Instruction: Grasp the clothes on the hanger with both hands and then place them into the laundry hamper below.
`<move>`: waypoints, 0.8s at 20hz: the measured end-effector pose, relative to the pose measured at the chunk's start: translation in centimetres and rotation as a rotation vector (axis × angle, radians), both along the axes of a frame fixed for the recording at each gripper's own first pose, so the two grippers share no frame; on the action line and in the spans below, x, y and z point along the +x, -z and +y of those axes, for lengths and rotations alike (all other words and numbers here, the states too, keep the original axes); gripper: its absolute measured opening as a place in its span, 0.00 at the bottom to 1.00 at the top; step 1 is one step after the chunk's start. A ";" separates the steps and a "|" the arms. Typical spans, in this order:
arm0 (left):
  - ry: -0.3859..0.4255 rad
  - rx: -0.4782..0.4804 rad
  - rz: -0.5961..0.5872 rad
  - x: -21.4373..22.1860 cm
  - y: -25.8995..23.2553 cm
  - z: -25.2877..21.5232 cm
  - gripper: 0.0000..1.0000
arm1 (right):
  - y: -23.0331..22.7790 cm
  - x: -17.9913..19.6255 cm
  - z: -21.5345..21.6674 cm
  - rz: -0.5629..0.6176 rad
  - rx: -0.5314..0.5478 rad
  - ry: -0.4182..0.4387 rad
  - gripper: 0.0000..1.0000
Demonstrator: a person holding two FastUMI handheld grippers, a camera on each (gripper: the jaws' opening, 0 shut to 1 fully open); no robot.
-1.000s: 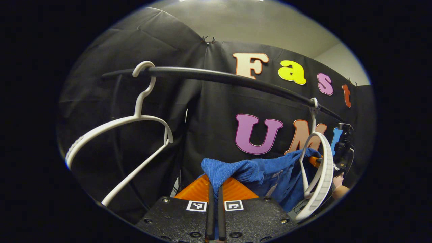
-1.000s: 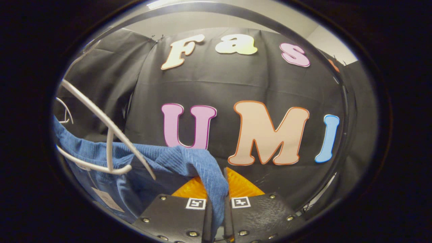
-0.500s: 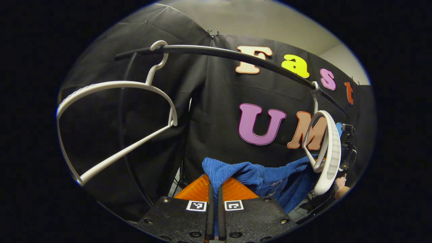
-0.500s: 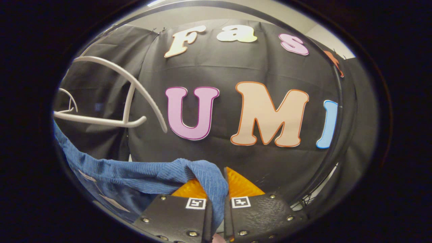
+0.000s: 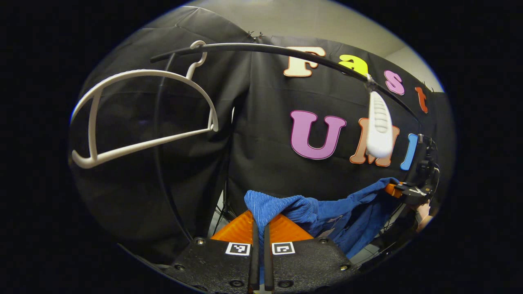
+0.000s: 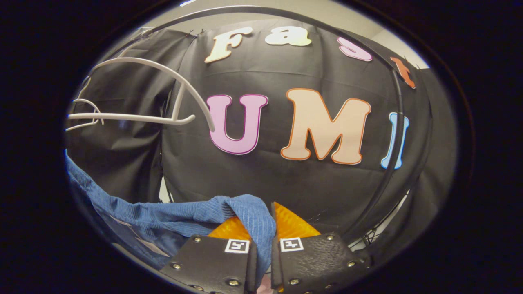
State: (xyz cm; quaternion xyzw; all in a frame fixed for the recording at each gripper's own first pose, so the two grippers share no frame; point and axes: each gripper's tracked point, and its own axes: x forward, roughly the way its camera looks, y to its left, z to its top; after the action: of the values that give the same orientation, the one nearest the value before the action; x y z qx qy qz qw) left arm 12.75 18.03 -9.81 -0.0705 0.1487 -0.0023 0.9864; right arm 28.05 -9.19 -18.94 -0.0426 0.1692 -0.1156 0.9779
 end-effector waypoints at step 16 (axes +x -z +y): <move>0.271 0.034 -0.005 -2.8 0.0 -14.0 0.05 | -2.1 -6.2 3.9 -0.016 0.062 -0.102 0.14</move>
State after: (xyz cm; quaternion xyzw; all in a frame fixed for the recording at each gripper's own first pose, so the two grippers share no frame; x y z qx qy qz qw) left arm 9.96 4.04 -9.80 -0.0329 0.1544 -0.1333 0.9784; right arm 21.84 -5.28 -16.83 -0.0201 0.1623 -0.0607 0.9847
